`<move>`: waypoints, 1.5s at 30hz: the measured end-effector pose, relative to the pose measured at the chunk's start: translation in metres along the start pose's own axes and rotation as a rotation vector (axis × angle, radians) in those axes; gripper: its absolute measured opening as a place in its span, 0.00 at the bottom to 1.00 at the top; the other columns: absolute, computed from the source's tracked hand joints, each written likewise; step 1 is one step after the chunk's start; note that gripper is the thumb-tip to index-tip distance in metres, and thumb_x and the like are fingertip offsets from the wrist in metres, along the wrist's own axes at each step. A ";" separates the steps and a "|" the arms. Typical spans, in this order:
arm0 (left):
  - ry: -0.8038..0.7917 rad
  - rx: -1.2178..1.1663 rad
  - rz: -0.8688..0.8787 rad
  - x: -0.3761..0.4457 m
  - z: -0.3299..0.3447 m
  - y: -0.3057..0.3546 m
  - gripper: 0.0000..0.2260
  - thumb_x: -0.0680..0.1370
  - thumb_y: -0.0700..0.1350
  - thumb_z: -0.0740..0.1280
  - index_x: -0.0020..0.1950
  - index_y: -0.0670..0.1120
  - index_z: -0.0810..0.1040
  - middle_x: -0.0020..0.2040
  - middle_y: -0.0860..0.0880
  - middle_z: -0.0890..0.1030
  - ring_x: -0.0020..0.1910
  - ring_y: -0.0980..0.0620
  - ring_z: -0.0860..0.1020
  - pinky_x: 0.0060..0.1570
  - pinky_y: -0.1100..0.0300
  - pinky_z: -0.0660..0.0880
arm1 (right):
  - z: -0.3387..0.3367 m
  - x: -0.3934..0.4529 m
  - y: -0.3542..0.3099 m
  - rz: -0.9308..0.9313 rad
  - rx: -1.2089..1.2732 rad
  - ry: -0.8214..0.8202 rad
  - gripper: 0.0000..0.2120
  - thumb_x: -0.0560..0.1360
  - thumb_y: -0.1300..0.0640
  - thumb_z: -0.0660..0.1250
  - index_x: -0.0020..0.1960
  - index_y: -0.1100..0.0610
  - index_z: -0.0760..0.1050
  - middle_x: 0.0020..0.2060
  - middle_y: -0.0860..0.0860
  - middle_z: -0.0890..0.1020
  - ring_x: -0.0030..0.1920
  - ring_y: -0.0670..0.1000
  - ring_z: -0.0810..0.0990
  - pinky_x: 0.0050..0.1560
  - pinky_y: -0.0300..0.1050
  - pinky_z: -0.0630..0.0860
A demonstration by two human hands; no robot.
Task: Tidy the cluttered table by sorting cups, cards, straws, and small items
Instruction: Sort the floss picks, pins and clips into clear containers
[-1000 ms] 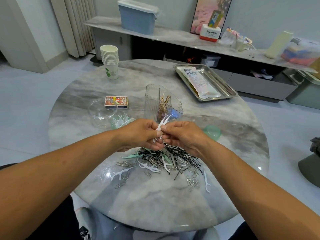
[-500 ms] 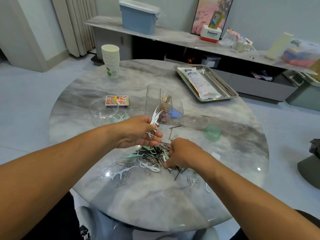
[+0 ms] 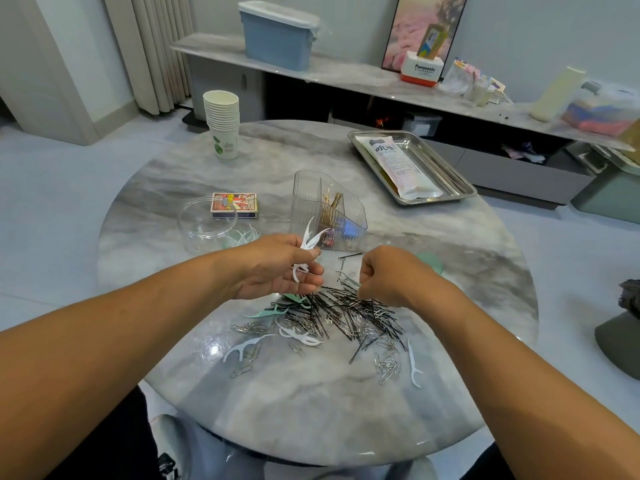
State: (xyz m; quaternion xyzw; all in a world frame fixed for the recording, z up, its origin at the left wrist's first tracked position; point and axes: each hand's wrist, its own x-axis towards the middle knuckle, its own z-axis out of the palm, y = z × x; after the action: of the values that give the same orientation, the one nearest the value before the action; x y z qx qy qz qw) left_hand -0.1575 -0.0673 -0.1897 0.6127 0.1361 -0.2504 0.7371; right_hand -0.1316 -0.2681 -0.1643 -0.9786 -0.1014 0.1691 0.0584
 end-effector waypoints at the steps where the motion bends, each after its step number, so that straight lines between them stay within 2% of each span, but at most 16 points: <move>1: -0.003 -0.011 -0.003 0.001 0.001 0.000 0.09 0.82 0.41 0.66 0.61 0.40 0.74 0.50 0.39 0.81 0.45 0.44 0.84 0.50 0.50 0.82 | -0.001 0.000 0.001 -0.006 -0.005 0.042 0.05 0.71 0.60 0.71 0.38 0.53 0.76 0.39 0.49 0.83 0.44 0.54 0.83 0.45 0.49 0.79; 3: -0.002 -0.036 -0.012 0.001 0.004 -0.001 0.11 0.83 0.44 0.65 0.63 0.40 0.74 0.50 0.39 0.81 0.47 0.43 0.83 0.52 0.49 0.82 | -0.002 0.002 0.003 -0.009 0.061 0.123 0.06 0.73 0.60 0.71 0.39 0.52 0.75 0.40 0.48 0.83 0.43 0.53 0.82 0.45 0.49 0.80; 5: 0.003 -0.068 -0.030 0.000 0.005 0.000 0.18 0.84 0.53 0.61 0.64 0.39 0.75 0.51 0.39 0.81 0.49 0.43 0.83 0.54 0.49 0.82 | -0.002 0.002 0.001 -0.001 0.370 0.136 0.09 0.73 0.59 0.75 0.40 0.54 0.75 0.39 0.51 0.83 0.39 0.50 0.81 0.40 0.48 0.79; 8: -0.013 -0.131 -0.063 0.000 0.005 0.000 0.30 0.82 0.65 0.55 0.64 0.38 0.75 0.54 0.37 0.81 0.52 0.43 0.82 0.55 0.49 0.81 | -0.002 -0.005 -0.008 0.024 0.981 -0.004 0.10 0.75 0.60 0.76 0.45 0.59 0.75 0.37 0.56 0.84 0.32 0.48 0.81 0.29 0.40 0.76; 10: -0.043 -0.161 -0.073 0.000 0.007 0.000 0.33 0.81 0.67 0.52 0.64 0.38 0.75 0.59 0.35 0.81 0.57 0.41 0.81 0.58 0.49 0.80 | 0.003 -0.011 -0.016 0.021 1.192 -0.089 0.10 0.75 0.62 0.76 0.47 0.61 0.74 0.37 0.58 0.85 0.30 0.49 0.82 0.29 0.38 0.78; 13: -0.110 -0.207 -0.078 -0.004 0.011 -0.001 0.28 0.83 0.63 0.53 0.60 0.39 0.76 0.62 0.37 0.81 0.57 0.42 0.81 0.60 0.49 0.78 | 0.013 -0.013 -0.026 0.034 1.269 -0.080 0.11 0.73 0.63 0.76 0.45 0.61 0.73 0.34 0.60 0.84 0.27 0.50 0.80 0.27 0.37 0.78; 17: -0.119 -0.188 -0.058 -0.005 0.012 -0.006 0.15 0.85 0.46 0.60 0.63 0.36 0.75 0.50 0.41 0.81 0.49 0.46 0.81 0.57 0.52 0.79 | 0.018 -0.014 -0.029 0.054 1.327 -0.064 0.11 0.73 0.66 0.76 0.45 0.61 0.74 0.30 0.57 0.84 0.28 0.49 0.82 0.29 0.37 0.80; 21: -0.061 -0.188 -0.028 -0.004 0.006 -0.007 0.10 0.85 0.38 0.59 0.62 0.35 0.75 0.57 0.37 0.83 0.57 0.42 0.83 0.55 0.51 0.80 | 0.014 -0.013 -0.027 0.080 1.425 -0.100 0.09 0.73 0.68 0.75 0.48 0.65 0.75 0.37 0.61 0.86 0.39 0.57 0.88 0.35 0.40 0.84; 23: -0.060 -0.222 -0.030 -0.003 0.005 -0.005 0.10 0.85 0.37 0.58 0.62 0.35 0.75 0.59 0.35 0.82 0.59 0.41 0.82 0.55 0.49 0.80 | 0.012 -0.013 -0.027 0.075 1.445 -0.089 0.07 0.75 0.68 0.74 0.49 0.67 0.76 0.39 0.62 0.85 0.39 0.58 0.88 0.36 0.40 0.84; 26: -0.032 -0.271 -0.033 -0.002 0.007 -0.001 0.11 0.85 0.36 0.56 0.63 0.35 0.73 0.56 0.36 0.82 0.57 0.40 0.83 0.53 0.50 0.81 | 0.010 -0.010 -0.024 0.037 1.405 0.002 0.05 0.77 0.64 0.72 0.50 0.66 0.78 0.38 0.60 0.83 0.34 0.51 0.85 0.37 0.41 0.84; 31: 0.009 -0.171 -0.035 -0.001 0.005 0.001 0.12 0.84 0.38 0.58 0.65 0.36 0.74 0.42 0.42 0.80 0.40 0.47 0.83 0.42 0.56 0.84 | -0.004 0.001 -0.011 -0.166 1.170 0.109 0.05 0.81 0.62 0.67 0.54 0.59 0.82 0.36 0.49 0.81 0.34 0.46 0.80 0.35 0.38 0.80; 35: -0.039 -0.131 -0.071 -0.004 0.005 0.005 0.14 0.84 0.42 0.56 0.65 0.38 0.76 0.41 0.43 0.79 0.36 0.50 0.80 0.37 0.59 0.82 | -0.019 0.000 0.003 -0.366 0.809 0.172 0.06 0.77 0.59 0.73 0.48 0.48 0.85 0.34 0.42 0.83 0.35 0.40 0.78 0.39 0.36 0.75; 38: -0.082 -0.083 -0.080 -0.006 0.004 0.007 0.18 0.86 0.50 0.56 0.65 0.38 0.76 0.43 0.43 0.80 0.35 0.51 0.79 0.37 0.59 0.80 | -0.019 0.003 0.006 -0.483 0.683 0.239 0.07 0.73 0.55 0.77 0.48 0.44 0.87 0.43 0.46 0.80 0.40 0.44 0.76 0.45 0.44 0.76; 41: -0.165 -0.041 -0.100 -0.007 -0.001 0.008 0.30 0.82 0.64 0.54 0.65 0.40 0.76 0.45 0.43 0.80 0.35 0.52 0.77 0.37 0.60 0.79 | -0.015 0.004 0.004 -0.610 0.482 0.325 0.07 0.72 0.53 0.78 0.49 0.45 0.87 0.41 0.43 0.73 0.42 0.41 0.72 0.44 0.35 0.68; 43: -0.208 -0.015 -0.106 -0.008 -0.001 0.009 0.30 0.80 0.67 0.55 0.63 0.42 0.78 0.45 0.44 0.80 0.35 0.53 0.75 0.35 0.62 0.78 | -0.011 0.005 0.000 -0.694 0.361 0.424 0.06 0.72 0.52 0.77 0.49 0.45 0.87 0.40 0.42 0.72 0.44 0.42 0.72 0.44 0.42 0.71; 45: -0.223 0.012 -0.088 -0.011 -0.001 0.010 0.23 0.80 0.63 0.59 0.58 0.45 0.78 0.44 0.46 0.80 0.34 0.54 0.73 0.34 0.64 0.75 | -0.004 0.007 -0.004 -0.746 0.294 0.492 0.06 0.72 0.53 0.77 0.49 0.46 0.87 0.40 0.43 0.74 0.45 0.47 0.73 0.43 0.49 0.74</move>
State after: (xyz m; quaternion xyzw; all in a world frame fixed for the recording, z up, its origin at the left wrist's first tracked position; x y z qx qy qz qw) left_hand -0.1615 -0.0632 -0.1757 0.5788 0.0785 -0.3497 0.7324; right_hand -0.1242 -0.2632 -0.1618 -0.8676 -0.4045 -0.0878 0.2756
